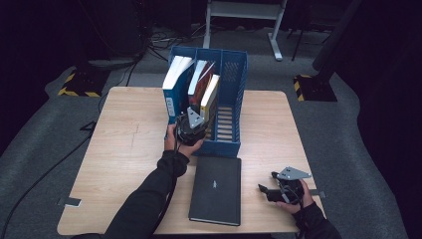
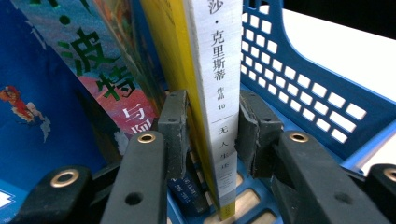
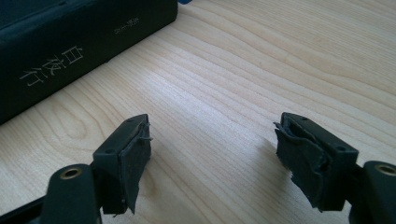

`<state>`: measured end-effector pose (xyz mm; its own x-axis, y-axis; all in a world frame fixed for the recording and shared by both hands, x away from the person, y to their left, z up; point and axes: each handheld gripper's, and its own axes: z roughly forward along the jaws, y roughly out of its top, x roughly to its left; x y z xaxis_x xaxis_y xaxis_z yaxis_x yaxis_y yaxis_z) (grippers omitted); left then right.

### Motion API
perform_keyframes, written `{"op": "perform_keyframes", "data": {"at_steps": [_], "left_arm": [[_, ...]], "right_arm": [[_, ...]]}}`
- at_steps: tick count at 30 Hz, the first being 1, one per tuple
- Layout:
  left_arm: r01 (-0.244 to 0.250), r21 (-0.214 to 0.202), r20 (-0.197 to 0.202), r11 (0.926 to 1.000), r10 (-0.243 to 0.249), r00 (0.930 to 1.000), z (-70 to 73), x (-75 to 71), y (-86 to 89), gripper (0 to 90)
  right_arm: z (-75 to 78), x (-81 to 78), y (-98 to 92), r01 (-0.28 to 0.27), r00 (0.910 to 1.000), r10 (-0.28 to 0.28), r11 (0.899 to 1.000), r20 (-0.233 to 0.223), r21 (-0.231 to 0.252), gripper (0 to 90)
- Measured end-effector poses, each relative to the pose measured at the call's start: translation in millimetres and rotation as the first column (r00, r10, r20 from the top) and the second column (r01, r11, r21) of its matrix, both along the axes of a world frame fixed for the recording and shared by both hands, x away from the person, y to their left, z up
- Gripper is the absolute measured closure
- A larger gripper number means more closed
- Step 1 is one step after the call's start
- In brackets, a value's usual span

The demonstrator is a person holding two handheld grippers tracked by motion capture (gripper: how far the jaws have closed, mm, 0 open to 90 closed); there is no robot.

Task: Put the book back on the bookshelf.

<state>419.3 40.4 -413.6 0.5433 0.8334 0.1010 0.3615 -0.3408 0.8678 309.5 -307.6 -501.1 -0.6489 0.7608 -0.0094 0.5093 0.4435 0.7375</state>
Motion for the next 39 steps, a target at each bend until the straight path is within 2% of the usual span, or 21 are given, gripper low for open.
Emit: {"op": "perform_keyframes", "data": {"at_steps": [13,19,23,29,33,34,39], "left_arm": [[-0.031,0.012,-0.017,0.9995,0.031,0.9994,0.5,18.5,-12.2,65.6],[-0.034,0.025,-0.021,0.9991,0.035,0.9992,1.7,23.0,-14.2,65.7],[-0.038,0.016,-0.026,0.9992,0.038,0.9989,1.7,23.1,-14.3,65.6],[-0.007,0.020,-0.016,0.9998,0.007,0.9999,3.0,12.8,-8.8,62.7],[0.052,0.015,-0.001,0.9985,-0.052,0.9986,6.2,-2.3,3.7,61.1],[0.052,0.015,-0.001,0.9985,-0.052,0.9986,6.2,-2.3,3.7,60.9],[0.119,0.016,0.003,0.9927,-0.119,0.9929,9.1,-18.8,15.0,59.4]], "right_arm": [[0.0,0.0,0.0,0.000,1.0000,0.000,1.000,0.000,0.000,26.0],[0.0,0.1,-0.1,-0.001,1.0000,0.001,1.000,0.001,0.000,26.0],[0.0,0.0,0.0,0.000,1.0000,0.000,1.000,0.000,0.000,26.0],[0.0,0.0,0.0,0.000,1.0000,0.000,1.000,0.000,0.000,26.0],[0.0,0.0,0.0,0.000,1.0000,0.000,1.000,0.000,0.000,26.0],[0.0,0.0,0.0,0.000,1.0000,0.000,1.000,0.000,0.000,26.0],[0.0,0.0,-0.1,-0.001,1.0000,0.001,1.000,0.000,0.000,26.0]]}}
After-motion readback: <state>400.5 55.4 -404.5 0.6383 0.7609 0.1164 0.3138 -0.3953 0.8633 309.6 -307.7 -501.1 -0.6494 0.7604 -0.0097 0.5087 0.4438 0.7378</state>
